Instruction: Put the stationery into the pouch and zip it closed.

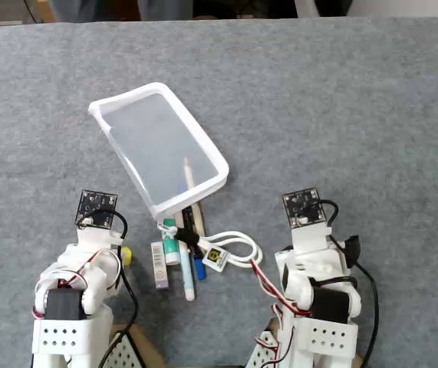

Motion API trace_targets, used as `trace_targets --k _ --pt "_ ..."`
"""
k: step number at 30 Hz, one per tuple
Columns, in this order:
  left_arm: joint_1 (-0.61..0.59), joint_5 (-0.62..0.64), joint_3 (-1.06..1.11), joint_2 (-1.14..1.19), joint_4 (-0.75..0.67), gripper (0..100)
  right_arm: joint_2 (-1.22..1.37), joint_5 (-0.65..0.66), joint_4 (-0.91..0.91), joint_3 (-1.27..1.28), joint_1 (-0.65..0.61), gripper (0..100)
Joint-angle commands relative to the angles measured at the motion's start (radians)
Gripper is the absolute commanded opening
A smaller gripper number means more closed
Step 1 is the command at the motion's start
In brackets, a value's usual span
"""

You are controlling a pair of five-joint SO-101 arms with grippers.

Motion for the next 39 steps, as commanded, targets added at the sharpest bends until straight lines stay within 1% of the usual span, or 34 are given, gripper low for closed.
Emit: trace_targets --k 1,15,18,21,23,26,29,35,37,39 --pt "-0.002 0.002 0.018 -0.002 0.005 18 -0.076 0.003 0.003 0.002 0.009 46.3" --pt "0.002 0.002 0.018 -0.002 0.005 18 -0.077 0.0 0.0 0.002 0.006 46.6" --pt "0.002 -0.003 0.018 -0.002 0.005 18 -0.082 0.0 -0.054 -0.01 0.012 46.6" --pt "0.002 -0.005 0.016 -0.002 -0.002 18 -0.076 -0.002 -0.129 -0.038 -0.028 46.5" --pt "0.004 -0.005 0.016 -0.002 -0.038 18 -0.076 -0.003 -0.107 -0.061 -0.049 46.5" --pt "-0.005 -0.003 0.012 -0.002 -0.098 18 -0.074 -0.068 -0.072 -0.071 -0.091 46.5" --pt "-0.007 0.006 -0.041 -0.002 -0.123 18 -0.073 -0.15 -0.069 -0.081 -0.127 46.5" --pt "-0.01 0.218 -0.197 0.009 -0.107 18 -0.073 -0.16 -0.075 -0.082 -0.272 46.3" --pt "-0.01 0.258 -0.208 0.009 -0.109 18 -0.071 -0.16 -0.1 -0.091 -0.307 46.3" --pt "-0.01 0.272 -0.208 0.008 -0.107 18 -0.067 -0.16 -0.115 -0.124 -0.316 46.2"
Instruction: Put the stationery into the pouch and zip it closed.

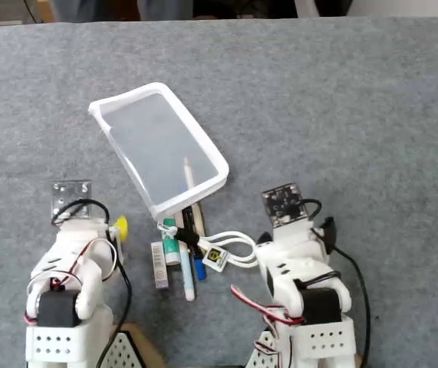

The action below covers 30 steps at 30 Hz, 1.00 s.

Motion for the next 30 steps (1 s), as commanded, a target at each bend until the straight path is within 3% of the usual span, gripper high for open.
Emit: trace_targets --k 1,5,10,16,22,25,30 --pt "-0.01 0.04 -0.054 0.003 -0.011 18 -0.053 -0.012 -0.029 -0.094 -0.038 46.2" --pt "-0.008 0.04 -0.054 -0.005 -0.017 18 0.119 -0.014 -0.029 -0.205 -0.038 46.2" --pt "-0.008 0.04 -0.061 0.002 -0.011 18 0.544 -0.017 -0.017 -0.478 -0.04 46.2" --pt "-0.008 0.032 -0.065 0.003 -0.011 18 1.058 -0.009 0.157 -0.785 -0.054 46.6" --pt "-0.008 0.017 -0.074 0.046 0.009 18 1.271 0.052 0.17 -0.901 -0.313 46.3" --pt "-0.053 -0.092 -0.125 0.129 -0.02 18 1.294 0.048 0.172 -0.947 -0.457 46.3" --pt "-0.174 -0.157 -0.251 0.361 -0.084 18 1.3 0.057 0.109 -0.949 -0.506 46.2"
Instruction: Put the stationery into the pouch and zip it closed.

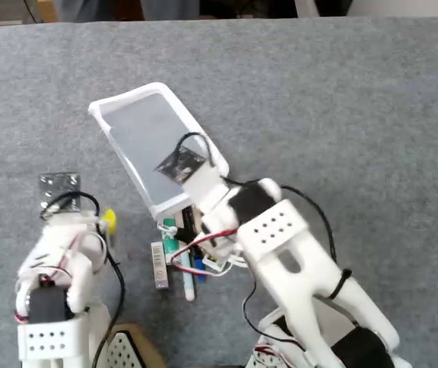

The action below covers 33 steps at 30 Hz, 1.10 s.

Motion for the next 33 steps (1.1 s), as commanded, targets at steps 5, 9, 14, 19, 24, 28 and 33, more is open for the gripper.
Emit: trace_targets --k 5,9,14,19,24,28,33 --pt "-0.071 -0.054 -0.234 0.396 -0.041 18 0.041 0.009 -0.138 -0.042 -0.026 46.2" --pt "-0.147 -0.048 -0.335 0.532 -0.043 18 0.185 0.009 -0.203 -0.05 -0.029 46.2" --pt "-0.271 -0.048 -0.38 0.572 -0.043 18 0.341 0.003 -0.253 -0.048 -0.152 46.2" --pt "-0.329 -0.049 -0.378 0.572 -0.041 18 0.352 0.002 -0.259 -0.051 -0.258 46.2" --pt "-0.332 -0.049 -0.377 0.572 -0.04 18 0.361 0.002 -0.33 -0.058 -0.255 41.9" --pt "-0.329 -0.052 -0.378 0.572 0.003 18 0.361 0.009 -0.376 -0.053 -0.244 34.2" --pt "-0.332 -0.052 -0.377 0.572 0.006 18 0.363 0.006 -0.377 -0.048 -0.244 33.6"
